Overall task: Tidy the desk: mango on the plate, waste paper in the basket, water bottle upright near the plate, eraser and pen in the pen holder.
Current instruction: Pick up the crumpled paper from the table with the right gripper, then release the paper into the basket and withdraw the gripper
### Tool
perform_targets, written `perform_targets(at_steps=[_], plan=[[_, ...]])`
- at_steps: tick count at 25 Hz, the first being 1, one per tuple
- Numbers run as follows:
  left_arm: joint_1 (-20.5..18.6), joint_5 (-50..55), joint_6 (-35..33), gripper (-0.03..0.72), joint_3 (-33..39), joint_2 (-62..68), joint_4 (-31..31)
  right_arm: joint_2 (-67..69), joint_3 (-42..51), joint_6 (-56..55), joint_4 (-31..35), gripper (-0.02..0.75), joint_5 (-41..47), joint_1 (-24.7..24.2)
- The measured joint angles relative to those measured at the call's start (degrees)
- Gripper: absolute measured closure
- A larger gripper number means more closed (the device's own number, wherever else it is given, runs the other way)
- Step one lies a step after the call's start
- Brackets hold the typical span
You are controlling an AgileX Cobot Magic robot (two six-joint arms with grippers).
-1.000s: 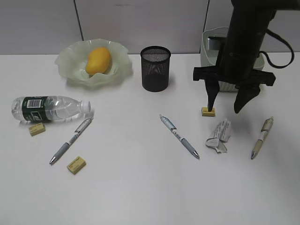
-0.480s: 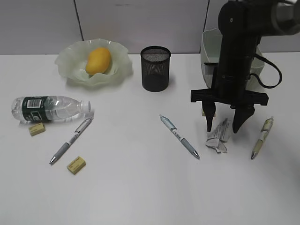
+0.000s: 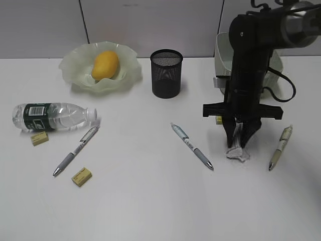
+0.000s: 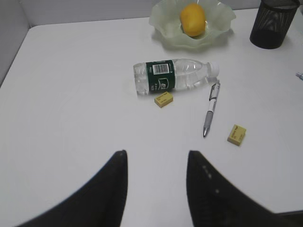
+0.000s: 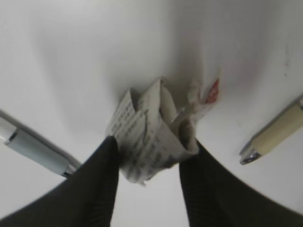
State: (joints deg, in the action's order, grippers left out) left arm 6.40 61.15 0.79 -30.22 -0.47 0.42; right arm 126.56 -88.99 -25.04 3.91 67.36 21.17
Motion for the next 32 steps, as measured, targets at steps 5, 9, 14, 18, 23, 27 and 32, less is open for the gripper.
perform_targets(at_steps=[5, 9, 14, 18, 23, 27, 32], plan=[[0.00, 0.00, 0.00, 0.369, 0.00, 0.00, 0.07, 0.19, -0.05, 0.00, 0.14, 0.675, -0.74, 0.00], [0.00, 0.00, 0.00, 0.369, 0.00, 0.00, 0.07, 0.19, -0.76, 0.18, 0.16, 0.687, -0.74, 0.00], [0.00, 0.00, 0.00, 0.369, 0.00, 0.00, 0.07, -1.39, -2.82, 1.67, 1.70, 0.687, -0.52, 0.00], [0.00, 0.00, 0.00, 0.369, 0.00, 0.00, 0.07, -4.68, -5.72, 5.25, 5.84, 0.688, 0.11, 0.25], [0.00, 0.00, 0.00, 0.369, 0.00, 0.00, 0.07, -6.03, -11.68, 7.20, 6.92, 0.688, 0.64, 1.32], [0.00, 0.00, 0.00, 0.369, 0.00, 0.00, 0.07, -6.03, -17.66, 7.31, 3.68, 0.689, -0.88, 1.16], [0.00, 0.00, 0.00, 0.369, 0.00, 0.00, 0.09, -5.86, -23.47, 7.31, 0.59, 0.689, -3.68, -1.82]])
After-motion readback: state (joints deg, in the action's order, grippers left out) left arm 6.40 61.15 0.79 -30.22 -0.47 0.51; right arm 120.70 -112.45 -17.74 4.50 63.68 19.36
